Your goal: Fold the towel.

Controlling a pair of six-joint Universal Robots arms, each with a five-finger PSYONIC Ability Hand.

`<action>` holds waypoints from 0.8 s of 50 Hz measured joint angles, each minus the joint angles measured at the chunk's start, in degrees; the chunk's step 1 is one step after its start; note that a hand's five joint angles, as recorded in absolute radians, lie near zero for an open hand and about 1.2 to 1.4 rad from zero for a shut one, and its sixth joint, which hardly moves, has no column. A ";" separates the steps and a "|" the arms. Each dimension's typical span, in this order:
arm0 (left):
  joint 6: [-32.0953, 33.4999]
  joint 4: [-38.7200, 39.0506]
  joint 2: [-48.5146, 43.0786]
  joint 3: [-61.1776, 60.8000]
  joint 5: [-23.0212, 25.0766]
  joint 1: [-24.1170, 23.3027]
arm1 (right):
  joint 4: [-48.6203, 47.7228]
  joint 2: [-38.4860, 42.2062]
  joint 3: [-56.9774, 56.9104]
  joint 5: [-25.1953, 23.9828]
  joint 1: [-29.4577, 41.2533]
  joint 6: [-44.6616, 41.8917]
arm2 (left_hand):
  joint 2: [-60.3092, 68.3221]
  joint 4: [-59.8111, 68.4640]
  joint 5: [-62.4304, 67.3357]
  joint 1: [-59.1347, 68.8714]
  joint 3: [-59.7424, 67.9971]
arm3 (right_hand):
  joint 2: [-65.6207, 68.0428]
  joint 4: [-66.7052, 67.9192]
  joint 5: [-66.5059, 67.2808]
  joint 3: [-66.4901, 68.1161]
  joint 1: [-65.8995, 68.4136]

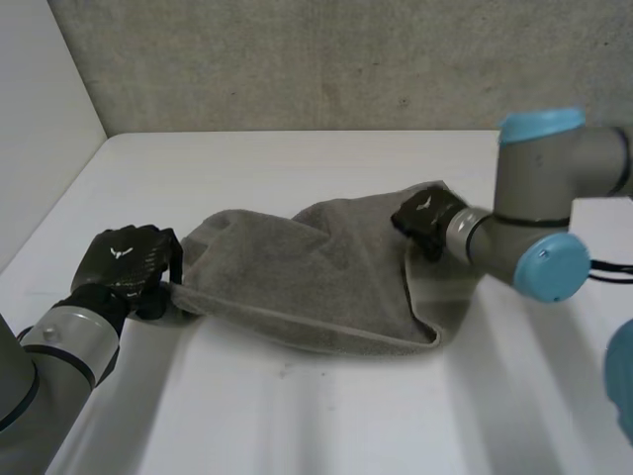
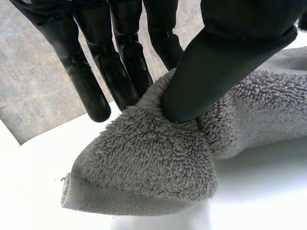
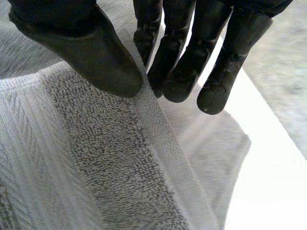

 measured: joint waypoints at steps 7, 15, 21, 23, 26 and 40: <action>0.12 -0.29 1.95 1.06 0.06 1.45 | -0.12 -13.99 7.28 -2.70 -6.24 9.27 | 1.73 1.65 1.57 1.20 1.67 | 0.00 0.00 0.00 0.00 0.01; 0.62 -2.36 11.08 6.19 1.02 2.67 | -0.41 -34.78 16.10 -10.66 -15.43 15.94 | 1.95 1.89 1.81 1.41 1.89 | 0.00 0.00 0.00 0.00 0.30; -0.21 -7.09 18.92 12.16 2.86 2.98 | -0.30 -45.98 16.71 -13.20 -21.00 18.59 | 1.98 1.90 1.81 1.57 1.90 | 0.00 0.00 0.20 0.00 0.42; -1.25 -9.84 21.20 14.87 3.52 3.00 | 0.31 -49.02 16.13 -13.43 -22.87 18.78 | 1.99 1.91 1.82 1.57 1.91 | 0.00 0.00 0.21 0.00 0.43; -2.66 -13.26 22.86 17.79 4.09 3.00 | 1.80 -51.57 15.50 -13.56 -25.05 18.24 | 1.99 1.91 1.83 1.59 1.91 | 0.00 0.00 0.20 0.00 0.43; -0.81 -18.00 7.70 22.18 6.56 5.57 | 9.21 -44.52 17.58 -15.38 -27.79 4.48 | 1.99 1.97 1.83 1.59 1.91 | 0.00 0.00 0.21 0.00 0.44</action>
